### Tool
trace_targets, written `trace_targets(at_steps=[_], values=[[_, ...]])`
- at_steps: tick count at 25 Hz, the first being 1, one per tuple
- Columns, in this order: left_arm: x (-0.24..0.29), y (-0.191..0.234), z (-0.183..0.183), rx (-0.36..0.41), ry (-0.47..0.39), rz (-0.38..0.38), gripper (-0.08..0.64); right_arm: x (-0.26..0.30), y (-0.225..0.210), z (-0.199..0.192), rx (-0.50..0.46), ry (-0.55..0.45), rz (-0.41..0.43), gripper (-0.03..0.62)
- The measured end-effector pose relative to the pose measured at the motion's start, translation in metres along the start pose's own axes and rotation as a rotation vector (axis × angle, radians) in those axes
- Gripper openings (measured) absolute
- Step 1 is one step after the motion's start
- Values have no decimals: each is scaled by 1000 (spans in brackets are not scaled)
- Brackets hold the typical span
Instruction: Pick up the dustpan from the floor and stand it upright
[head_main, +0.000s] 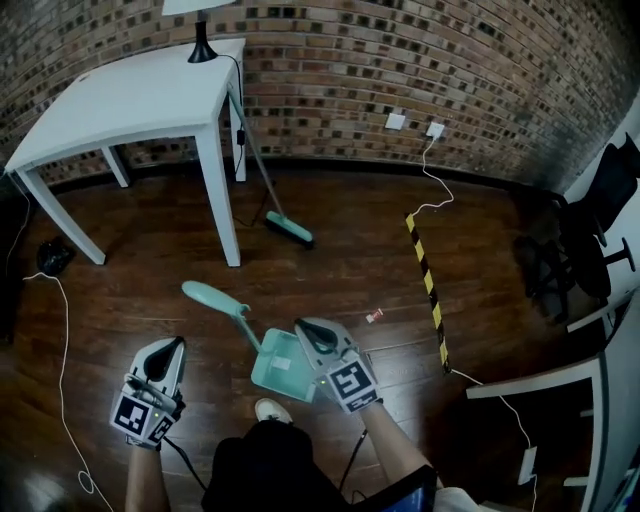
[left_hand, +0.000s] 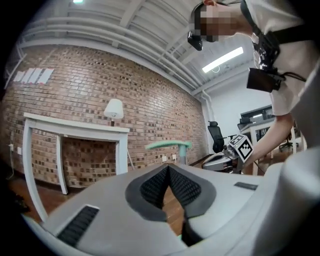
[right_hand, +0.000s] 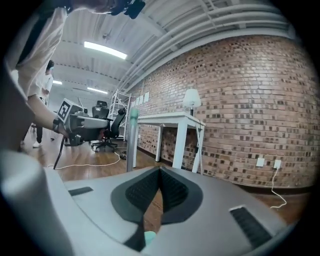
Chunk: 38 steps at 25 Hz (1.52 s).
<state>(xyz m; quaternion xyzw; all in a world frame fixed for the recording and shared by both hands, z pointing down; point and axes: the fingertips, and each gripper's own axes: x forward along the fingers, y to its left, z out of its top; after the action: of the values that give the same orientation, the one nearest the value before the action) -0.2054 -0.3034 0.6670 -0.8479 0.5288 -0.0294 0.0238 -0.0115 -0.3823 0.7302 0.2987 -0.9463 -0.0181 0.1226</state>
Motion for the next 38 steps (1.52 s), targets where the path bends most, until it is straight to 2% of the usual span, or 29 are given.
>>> trace_targets(at_steps=[3,6,11,14,18,21,26,30,35,38], values=[[-14,8,70,-12,24,20,5,-29,-8,75,24,5,-30,-14],[-29,-1,156,1,37,12,5,-69,-13,162,40,-39,-68,-15],[-56,-20,313,-11,-9,9,5,-137,-1,312,79,-101,-116,-15],[-74,-35,377,-27,-10,0,5,-179,19,374,109,-117,-135,-15],[-95,-53,442,21,-31,-7,5,-232,41,433,74,-152,-156,-15],[-102,-61,470,21,-52,7,5,-257,41,457,84,-168,-183,-15],[-102,-89,473,40,-13,25,6,-282,42,484,113,-223,-173,-14],[-100,-106,477,-8,-26,41,6,-298,44,500,111,-261,-148,-14],[-110,-125,485,-63,-70,61,6,-316,59,506,73,-257,-133,-14],[-115,-129,486,-64,-66,67,6,-316,64,510,77,-265,-134,-14]])
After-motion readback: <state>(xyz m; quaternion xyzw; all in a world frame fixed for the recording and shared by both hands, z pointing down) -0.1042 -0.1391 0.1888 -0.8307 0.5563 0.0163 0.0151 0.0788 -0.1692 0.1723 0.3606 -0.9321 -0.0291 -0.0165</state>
